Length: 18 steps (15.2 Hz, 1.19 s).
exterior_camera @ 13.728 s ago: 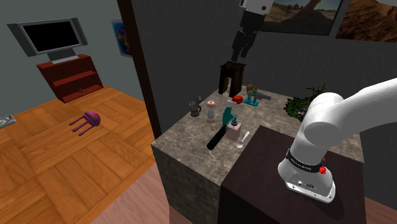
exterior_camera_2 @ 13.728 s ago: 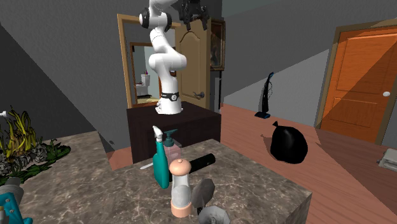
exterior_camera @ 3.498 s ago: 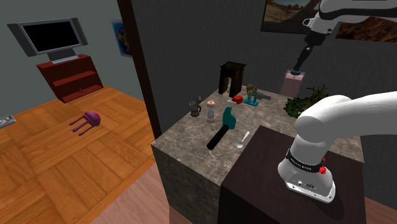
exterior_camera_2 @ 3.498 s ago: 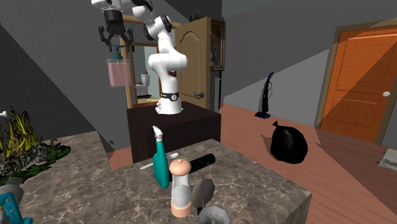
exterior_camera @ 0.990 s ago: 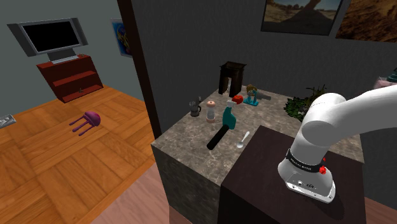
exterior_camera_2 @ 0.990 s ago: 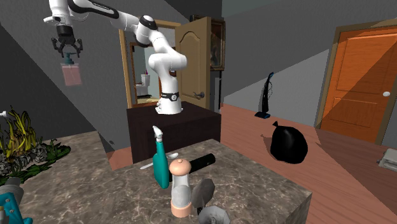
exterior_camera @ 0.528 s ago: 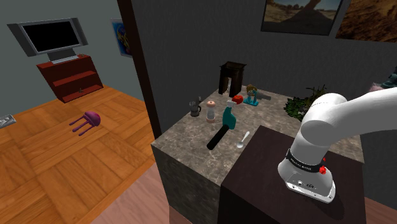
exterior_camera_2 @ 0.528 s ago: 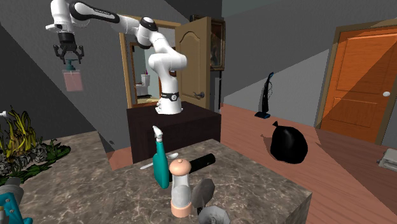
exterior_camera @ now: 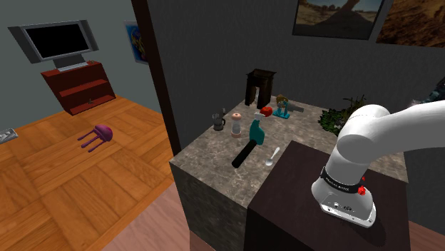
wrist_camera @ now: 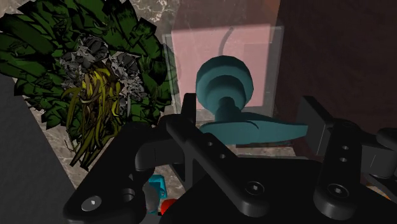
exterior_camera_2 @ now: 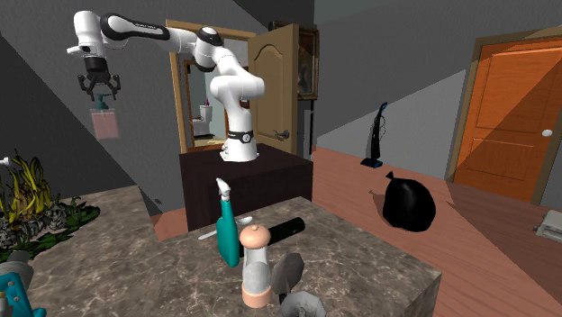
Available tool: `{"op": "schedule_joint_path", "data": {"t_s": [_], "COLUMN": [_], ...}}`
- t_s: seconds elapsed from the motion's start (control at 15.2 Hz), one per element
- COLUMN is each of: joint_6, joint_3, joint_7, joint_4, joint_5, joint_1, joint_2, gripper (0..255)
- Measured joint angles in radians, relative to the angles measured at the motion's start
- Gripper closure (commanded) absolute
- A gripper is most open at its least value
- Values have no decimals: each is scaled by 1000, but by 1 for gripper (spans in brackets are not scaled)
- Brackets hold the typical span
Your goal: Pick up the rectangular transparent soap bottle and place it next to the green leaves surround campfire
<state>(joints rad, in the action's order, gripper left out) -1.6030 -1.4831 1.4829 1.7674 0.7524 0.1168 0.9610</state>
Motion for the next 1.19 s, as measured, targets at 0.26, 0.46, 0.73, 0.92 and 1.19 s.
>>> {"op": "schedule_joint_path", "data": {"t_s": [0.26, 0.46, 0.73, 0.92, 1.19], "joint_6": [-39, -66, -101, -128, -160], "joint_3": [-24, -42, -73, -95, -126], "joint_7": [-6, -9, -13, -18, -22], "joint_4": [37, 63, 87, 108, 127], "joint_5": [23, 40, 65, 83, 108], "joint_1": [5, 9, 5, 4, -2], "joint_2": [18, 30, 47, 60, 76], "gripper": [255, 255, 255, 255, 255]}}
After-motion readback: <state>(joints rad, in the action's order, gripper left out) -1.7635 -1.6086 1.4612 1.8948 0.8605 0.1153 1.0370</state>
